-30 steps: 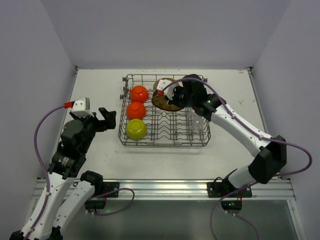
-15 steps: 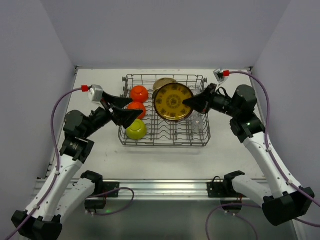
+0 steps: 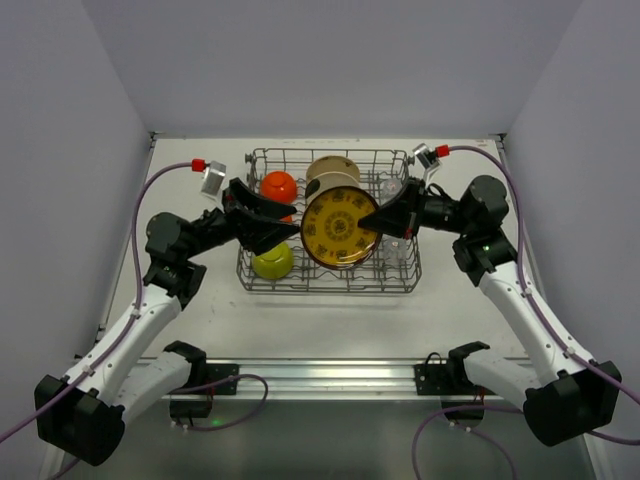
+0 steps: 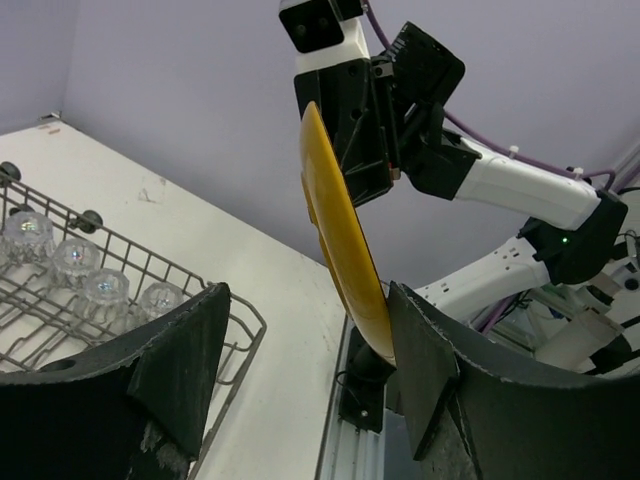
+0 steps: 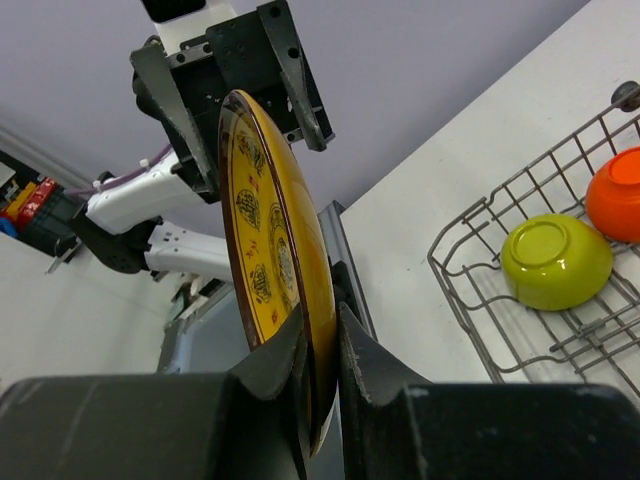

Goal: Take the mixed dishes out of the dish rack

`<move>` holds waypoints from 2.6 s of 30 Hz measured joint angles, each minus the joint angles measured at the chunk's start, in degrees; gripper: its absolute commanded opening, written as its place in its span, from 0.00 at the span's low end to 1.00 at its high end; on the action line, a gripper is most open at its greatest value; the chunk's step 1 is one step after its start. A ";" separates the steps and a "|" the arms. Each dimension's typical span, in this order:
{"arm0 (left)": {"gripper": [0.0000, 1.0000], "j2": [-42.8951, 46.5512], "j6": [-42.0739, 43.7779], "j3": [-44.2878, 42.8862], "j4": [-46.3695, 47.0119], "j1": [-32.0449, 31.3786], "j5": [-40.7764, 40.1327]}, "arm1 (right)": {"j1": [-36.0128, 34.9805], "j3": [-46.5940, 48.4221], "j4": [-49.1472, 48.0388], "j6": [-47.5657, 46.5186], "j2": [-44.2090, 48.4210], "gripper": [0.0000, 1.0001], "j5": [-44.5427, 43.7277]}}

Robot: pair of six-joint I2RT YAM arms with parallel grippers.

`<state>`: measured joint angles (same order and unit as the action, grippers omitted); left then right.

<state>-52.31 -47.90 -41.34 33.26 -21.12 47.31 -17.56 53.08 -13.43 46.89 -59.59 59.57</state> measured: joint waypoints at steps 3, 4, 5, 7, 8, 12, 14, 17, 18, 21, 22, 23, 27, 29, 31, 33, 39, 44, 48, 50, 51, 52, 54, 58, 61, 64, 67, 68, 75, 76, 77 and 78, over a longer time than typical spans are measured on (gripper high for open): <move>0.67 -1.11 -0.63 0.00 1.20 -1.11 0.26 | 0.04 -0.02 0.11 -0.09 -0.28 0.00 0.00; 0.66 -1.55 -0.68 0.00 1.36 -1.60 0.35 | 0.04 0.00 0.63 -0.61 -0.31 0.00 -0.20; 0.66 -1.99 -0.68 0.00 1.38 -2.16 0.39 | -0.04 0.11 1.57 -1.38 -0.31 0.00 -0.55; 0.61 -2.73 -0.63 0.00 1.31 -3.13 0.44 | -0.42 0.74 4.39 -3.28 -0.31 0.00 -2.19; 0.53 -3.02 -0.61 0.00 1.27 -3.50 0.42 | -0.63 1.27 5.86 -4.26 -0.39 0.00 -3.17; 0.14 -4.02 0.13 -0.28 -0.07 -4.48 -0.20 | -2.45 3.74 9.64 -7.96 -0.72 0.00 -6.25; 0.00 -4.39 0.63 -1.11 -2.80 -4.46 -2.54 | -2.84 4.61 10.14 -10.38 -1.07 0.00 -7.91; 0.00 -5.60 1.49 -2.73 -7.32 -4.37 -6.67 | -3.15 5.44 10.91 -13.73 -1.55 0.01 -10.93; 0.00 -5.70 2.03 -3.13 -8.79 -4.44 -7.78 | -3.17 5.44 11.39 -14.03 -1.79 0.10 -11.61; 0.00 -5.25 3.74 -3.21 -12.68 -4.72 -11.61 | -3.82 5.44 12.09 -13.62 -2.62 0.86 -12.59; 0.00 -5.03 4.07 -3.21 -14.01 -4.81 -13.00 | -4.09 5.44 12.35 -13.20 -2.60 0.99 -13.38; 0.00 -4.61 4.74 -3.23 -15.39 -4.90 -14.56 | -4.33 5.44 12.61 -12.70 -2.60 0.99 -14.01; 0.00 -2.32 6.34 -5.62 -23.56 -5.14 -24.20 | -4.33 5.46 15.45 -12.79 -1.62 0.99 -21.33; 0.00 -1.79 6.97 -9.70 -30.42 -5.14 -31.98 | -3.98 5.51 19.06 -13.31 -0.35 0.99 -27.76; 0.00 -2.99 6.86 -16.85 -39.39 -3.80 -40.57 | -3.72 5.51 22.77 -14.03 1.49 0.99 -36.02; 0.00 -5.81 6.29 -24.55 -45.05 1.66 -46.03 | -3.43 5.33 25.42 -14.88 3.89 0.99 -42.29; 0.00 -16.72 -0.24 -31.82 -48.52 29.03 -52.85 | -3.28 4.48 30.12 -16.33 10.91 0.99 -49.55; 0.00 -31.80 -4.24 -26.80 -43.36 37.57 -52.33 | -3.26 1.62 32.83 -17.00 16.92 0.99 -50.58; 0.00 -42.75 -5.53 -24.37 -39.65 38.45 -49.83 | -3.26 -0.76 35.56 -18.34 22.58 0.99 -51.10; 0.00 -45.94 -5.55 -24.37 -37.86 38.77 -48.83 | -3.26 -1.16 36.61 -19.21 24.98 0.99 -51.06; 0.00 -46.84 -5.57 -24.30 -36.76 38.97 -48.28 | -3.26 -1.20 36.81 -19.69 26.01 0.99 -51.04; 0.00 -47.30 -5.62 -24.11 -35.45 39.21 -47.67 | -3.26 -1.20 36.81 -20.17 26.77 0.99 -50.99; 0.00 -47.45 -6.03 -23.08 -32.68 39.58 -46.97 | -3.26 -1.20 36.92 -21.07 27.47 0.99 -50.99; 0.00 -48.13 -6.60 -20.65 -27.67 40.06 -45.53 | -3.26 -1.20 38.01 -21.90 26.69 0.99 -50.71; 0.00 -50.51 -6.60 -20.61 -26.49 40.11 -44.44 | -3.26 -1.20 38.75 -22.38 25.68 0.99 -49.59; 0.00 -53.02 -6.58 -20.31 -26.43 40.13 -43.93 | -3.26 -1.20 39.28 -22.69 25.03 0.99 -49.24; 0.05 -53.55 -6.60 -18.47 -26.67 40.13 -44.35 | -3.26 -1.20 39.45 -22.97 24.98 0.99 -48.98; 0.06 -53.55 -6.60 -18.03 -26.80 40.13 -44.50 | -3.26 -1.20 39.43 -23.10 24.96 0.99 -48.54; 0.31 -53.62 -7.82 -17.42 -26.77 40.13 -44.81 | -3.26 -1.22 38.69 -23.58 23.17 0.99 -44.50; 0.37 -53.62 -8.17 -17.05 -26.73 40.13 -44.85 | -3.26 -1.22 38.42 -23.58 22.84 0.99 -44.15; 0.53 -53.62 -8.61 -16.68 -26.88 40.13 -44.92 | -3.26 -1.22 38.14 -23.56 22.40 0.99 -43.63; 0.58 -53.62 -8.72 -16.33 -26.99 40.13 -44.98 | -3.28 -1.25 37.83 -23.54 21.99 0.99 -43.41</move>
<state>-105.93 -56.62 -57.67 6.26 19.00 2.33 -20.84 51.83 24.40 23.35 -37.60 16.16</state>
